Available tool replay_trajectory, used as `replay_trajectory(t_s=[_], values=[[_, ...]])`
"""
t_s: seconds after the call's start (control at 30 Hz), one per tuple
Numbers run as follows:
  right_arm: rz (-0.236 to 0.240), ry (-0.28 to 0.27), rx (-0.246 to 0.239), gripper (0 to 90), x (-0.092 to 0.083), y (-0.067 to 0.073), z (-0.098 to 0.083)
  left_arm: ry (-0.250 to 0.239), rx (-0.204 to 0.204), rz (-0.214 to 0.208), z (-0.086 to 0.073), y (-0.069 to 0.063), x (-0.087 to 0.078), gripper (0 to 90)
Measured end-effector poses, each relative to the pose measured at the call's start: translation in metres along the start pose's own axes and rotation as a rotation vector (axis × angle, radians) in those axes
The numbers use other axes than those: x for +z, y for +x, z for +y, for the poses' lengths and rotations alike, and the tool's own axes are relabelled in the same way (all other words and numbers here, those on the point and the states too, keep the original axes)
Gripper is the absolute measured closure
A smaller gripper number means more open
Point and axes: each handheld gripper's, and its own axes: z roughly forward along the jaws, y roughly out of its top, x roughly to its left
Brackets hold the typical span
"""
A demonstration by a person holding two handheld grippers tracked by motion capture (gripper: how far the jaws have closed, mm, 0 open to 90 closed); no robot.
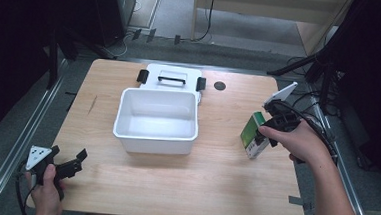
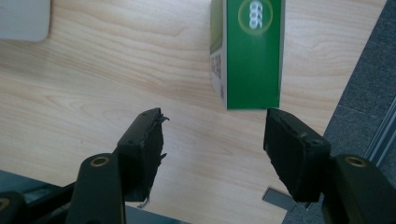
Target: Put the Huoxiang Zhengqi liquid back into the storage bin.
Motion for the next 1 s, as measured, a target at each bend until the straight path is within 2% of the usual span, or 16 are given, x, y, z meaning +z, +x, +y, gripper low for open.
replay_trajectory(t_s=[0.1,0.3,0.37,0.47,0.53,0.67,0.73,0.87,0.97,1.0], values=[[-0.010,-0.001,0.002,37.7,0.000,0.001,0.006,-0.001,0.001,0.000,0.000,0.000,0.000,0.0],[-0.065,0.006,-0.014,36.3,0.008,-0.003,0.025,0.000,0.001,-0.001,0.000,0.000,0.000,0.0],[-0.089,0.002,-0.027,35.6,0.012,-0.004,0.029,0.000,0.002,-0.001,0.000,0.000,0.000,0.0],[-0.119,-0.010,-0.072,34.9,0.020,-0.007,0.036,0.001,0.002,-0.002,0.000,0.000,0.000,0.0],[-0.111,-0.003,-0.086,36.3,0.024,-0.009,0.040,0.004,0.003,-0.002,0.000,0.000,0.000,0.0],[-0.056,0.020,-0.092,43.7,0.032,-0.011,0.045,0.006,0.003,-0.002,0.000,0.000,0.000,0.0],[-0.040,0.066,-0.097,52.6,0.037,-0.010,0.048,0.007,0.003,-0.002,0.000,0.000,0.000,0.0],[-0.066,0.091,-0.107,58.4,0.041,-0.007,0.050,0.009,0.004,-0.002,0.000,0.000,0.000,0.0],[-0.064,0.085,-0.133,60.6,0.041,-0.005,0.050,0.011,0.004,-0.003,0.000,0.000,0.000,0.0],[-0.079,0.080,-0.151,63.3,0.040,-0.003,0.050,0.011,0.002,-0.001,0.000,0.000,0.001,0.0]])
